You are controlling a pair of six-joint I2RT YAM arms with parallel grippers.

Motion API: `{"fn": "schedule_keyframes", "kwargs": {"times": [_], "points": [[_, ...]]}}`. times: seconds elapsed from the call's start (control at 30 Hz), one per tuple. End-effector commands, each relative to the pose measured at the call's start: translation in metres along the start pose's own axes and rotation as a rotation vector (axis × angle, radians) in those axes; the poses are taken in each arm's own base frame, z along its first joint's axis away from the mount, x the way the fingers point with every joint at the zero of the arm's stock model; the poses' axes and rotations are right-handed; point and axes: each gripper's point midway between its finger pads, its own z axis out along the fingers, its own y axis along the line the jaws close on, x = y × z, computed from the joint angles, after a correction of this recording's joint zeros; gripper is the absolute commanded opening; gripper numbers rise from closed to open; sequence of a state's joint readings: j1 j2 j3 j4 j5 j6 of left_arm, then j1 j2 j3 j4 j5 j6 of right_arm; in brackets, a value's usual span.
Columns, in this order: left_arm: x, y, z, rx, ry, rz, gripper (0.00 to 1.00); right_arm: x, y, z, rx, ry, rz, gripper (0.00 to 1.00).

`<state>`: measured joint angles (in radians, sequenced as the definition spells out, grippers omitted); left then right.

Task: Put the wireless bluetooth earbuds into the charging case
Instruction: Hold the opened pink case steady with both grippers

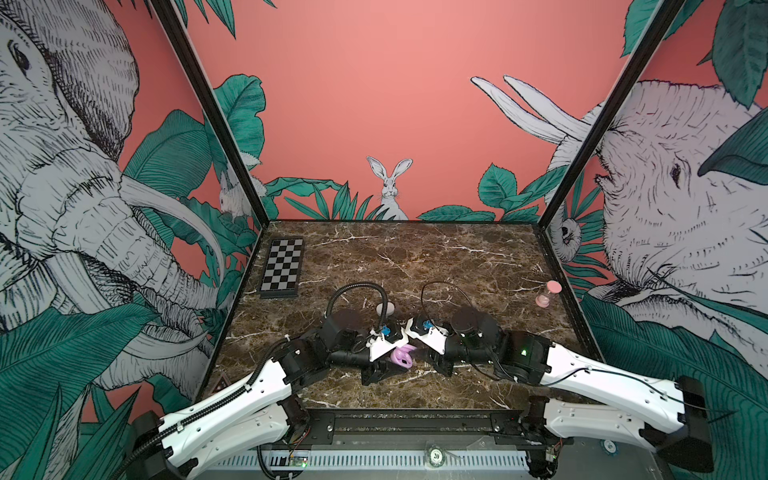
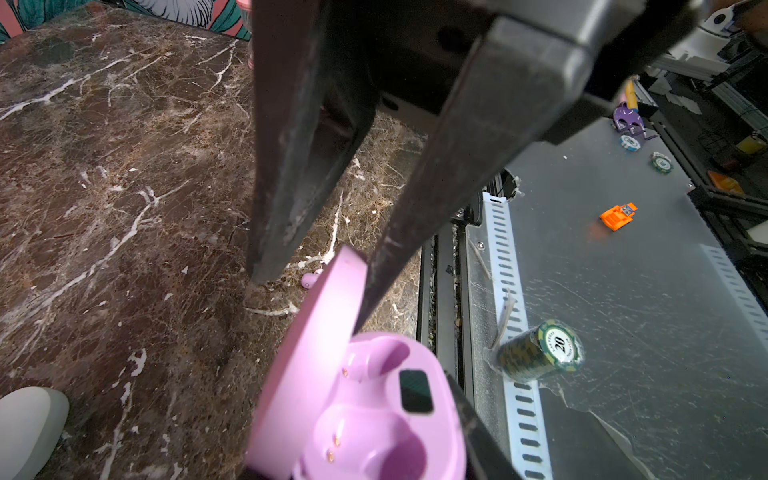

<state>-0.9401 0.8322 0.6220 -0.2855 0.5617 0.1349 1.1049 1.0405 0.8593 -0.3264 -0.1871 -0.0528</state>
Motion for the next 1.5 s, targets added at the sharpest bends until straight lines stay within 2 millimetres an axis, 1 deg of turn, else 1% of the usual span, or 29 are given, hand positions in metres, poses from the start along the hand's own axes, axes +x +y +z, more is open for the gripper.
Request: {"fn": "schedule_keyframes", "kwargs": {"times": [0.0, 0.1, 0.4, 0.57, 0.77, 1.0, 1.1, 1.13, 1.17, 1.2, 1.27, 1.33, 1.37, 1.43, 1.47], "points": [[-0.004, -0.003, 0.001, 0.017, -0.018, 0.019, 0.00, -0.023, -0.002, -0.005, -0.002, -0.062, 0.000, 0.30], [-0.003, -0.003, 0.001, 0.017, -0.017, 0.017, 0.00, -0.023, -0.003, -0.006, 0.008, -0.060, -0.002, 0.26], [-0.002, 0.000, 0.002, 0.004, -0.015, 0.009, 0.00, -0.023, -0.001, -0.006, -0.003, -0.061, -0.003, 0.22], [-0.002, 0.005, 0.002, -0.025, -0.016, 0.010, 0.00, -0.022, -0.001, -0.005, -0.004, -0.052, -0.001, 0.18], [-0.001, 0.006, 0.003, -0.028, -0.014, 0.004, 0.00, -0.021, 0.000, -0.005, -0.011, -0.047, -0.007, 0.12], [0.000, 0.009, 0.003, -0.045, -0.010, -0.003, 0.00, -0.020, 0.000, -0.006, -0.013, -0.045, -0.007, 0.07], [-0.001, 0.011, 0.003, -0.059, -0.013, -0.006, 0.13, -0.020, 0.000, -0.006, -0.010, -0.042, -0.009, 0.05], [0.000, 0.012, 0.003, -0.066, -0.012, -0.007, 0.24, -0.019, -0.001, -0.006, -0.006, -0.041, -0.010, 0.04], [0.000, 0.014, 0.003, -0.077, -0.014, -0.004, 0.38, -0.020, -0.002, -0.006, 0.001, -0.041, -0.010, 0.03], [-0.001, 0.015, 0.002, -0.085, -0.019, -0.003, 0.47, -0.019, -0.003, -0.007, 0.011, -0.040, -0.012, 0.02], [-0.002, 0.016, 0.001, -0.094, -0.028, 0.005, 0.55, -0.019, -0.007, -0.008, 0.034, -0.041, -0.016, 0.01], [-0.003, 0.019, -0.001, -0.115, -0.038, 0.017, 0.69, -0.017, -0.012, -0.008, 0.063, -0.034, -0.020, 0.00], [-0.004, 0.019, -0.002, -0.123, -0.043, 0.024, 0.74, -0.016, -0.015, -0.008, 0.079, -0.031, -0.021, 0.00], [-0.005, 0.020, -0.004, -0.138, -0.065, 0.038, 0.92, -0.013, -0.020, -0.008, 0.110, -0.015, -0.026, 0.00], [-0.005, 0.020, -0.005, -0.142, -0.074, 0.042, 0.99, -0.012, -0.023, -0.008, 0.124, -0.010, -0.029, 0.00]]}}
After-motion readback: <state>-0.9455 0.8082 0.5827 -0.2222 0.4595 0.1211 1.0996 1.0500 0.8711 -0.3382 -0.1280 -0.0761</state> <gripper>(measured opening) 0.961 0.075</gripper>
